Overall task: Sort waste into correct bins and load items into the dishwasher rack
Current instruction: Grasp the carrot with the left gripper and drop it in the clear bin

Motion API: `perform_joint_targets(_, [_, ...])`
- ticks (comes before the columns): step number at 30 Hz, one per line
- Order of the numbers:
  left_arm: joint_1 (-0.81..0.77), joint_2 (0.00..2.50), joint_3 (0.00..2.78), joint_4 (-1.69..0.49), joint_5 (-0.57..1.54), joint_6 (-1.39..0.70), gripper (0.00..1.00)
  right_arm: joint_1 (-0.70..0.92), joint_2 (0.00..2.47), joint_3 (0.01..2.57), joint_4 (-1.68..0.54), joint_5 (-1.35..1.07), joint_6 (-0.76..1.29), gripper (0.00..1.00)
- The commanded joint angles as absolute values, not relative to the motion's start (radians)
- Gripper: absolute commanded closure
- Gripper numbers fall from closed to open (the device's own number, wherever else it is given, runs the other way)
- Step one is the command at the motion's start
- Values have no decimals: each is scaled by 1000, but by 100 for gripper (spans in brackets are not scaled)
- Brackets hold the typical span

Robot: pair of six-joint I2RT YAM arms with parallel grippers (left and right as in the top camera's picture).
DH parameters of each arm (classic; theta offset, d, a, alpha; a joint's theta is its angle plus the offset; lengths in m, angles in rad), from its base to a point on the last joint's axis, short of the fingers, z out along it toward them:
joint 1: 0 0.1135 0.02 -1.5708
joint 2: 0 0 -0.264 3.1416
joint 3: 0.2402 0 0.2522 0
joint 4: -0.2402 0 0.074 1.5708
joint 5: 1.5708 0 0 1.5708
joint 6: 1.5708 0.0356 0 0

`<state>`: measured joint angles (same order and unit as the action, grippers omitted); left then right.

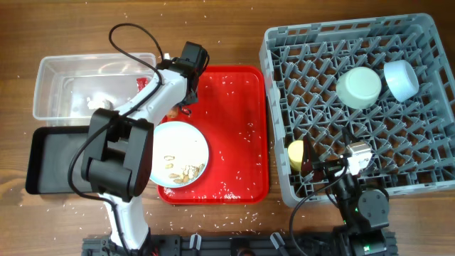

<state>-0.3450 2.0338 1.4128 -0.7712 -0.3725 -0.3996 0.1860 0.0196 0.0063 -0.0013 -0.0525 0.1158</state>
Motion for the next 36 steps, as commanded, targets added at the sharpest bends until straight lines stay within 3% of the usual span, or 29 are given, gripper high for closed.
perform_joint_targets(1, [-369, 2049, 1405, -736, -94, -319, 74, 182, 14, 6, 3, -65, 134, 0])
perform_joint_targets(4, [-371, 2049, 1405, -722, -21, -266, 67, 182, 14, 6, 3, -65, 133, 0])
perform_joint_targets(7, [-371, 2048, 1405, -768, -204, -392, 54, 182, 14, 6, 3, -65, 133, 0])
perform_joint_targets(10, [-371, 2048, 1405, -773, -143, -477, 49, 182, 14, 6, 3, -65, 133, 0])
perform_joint_targets(14, [-371, 2049, 1376, -757, -104, -631, 53, 182, 14, 6, 2, -65, 133, 0])
perform_joint_targets(20, [-371, 2035, 1334, -639, -78, -633, 72, 182, 14, 6, 2, -65, 133, 0])
perform_joint_targets(26, [-389, 1819, 1456, -782, -138, -559, 73, 182, 14, 6, 2, -65, 133, 0])
perform_joint_targets(32, [-226, 1619, 1457, -917, -350, -641, 76, 182, 14, 6, 2, -65, 134, 0])
perform_joint_targets(33, [-176, 1621, 1457, -933, -337, -644, 65, 182, 14, 6, 3, -65, 134, 0])
perform_joint_targets(34, [-130, 1637, 1454, -930, -303, -641, 44, 182, 14, 6, 3, -65, 133, 0])
perform_joint_targets(35, [-90, 1658, 1453, -913, -247, -590, 30, 182, 14, 6, 2, -65, 134, 0])
perform_joint_targets(36, [-73, 1667, 1453, -902, -171, -502, 20, 182, 14, 6, 2, -65, 133, 0])
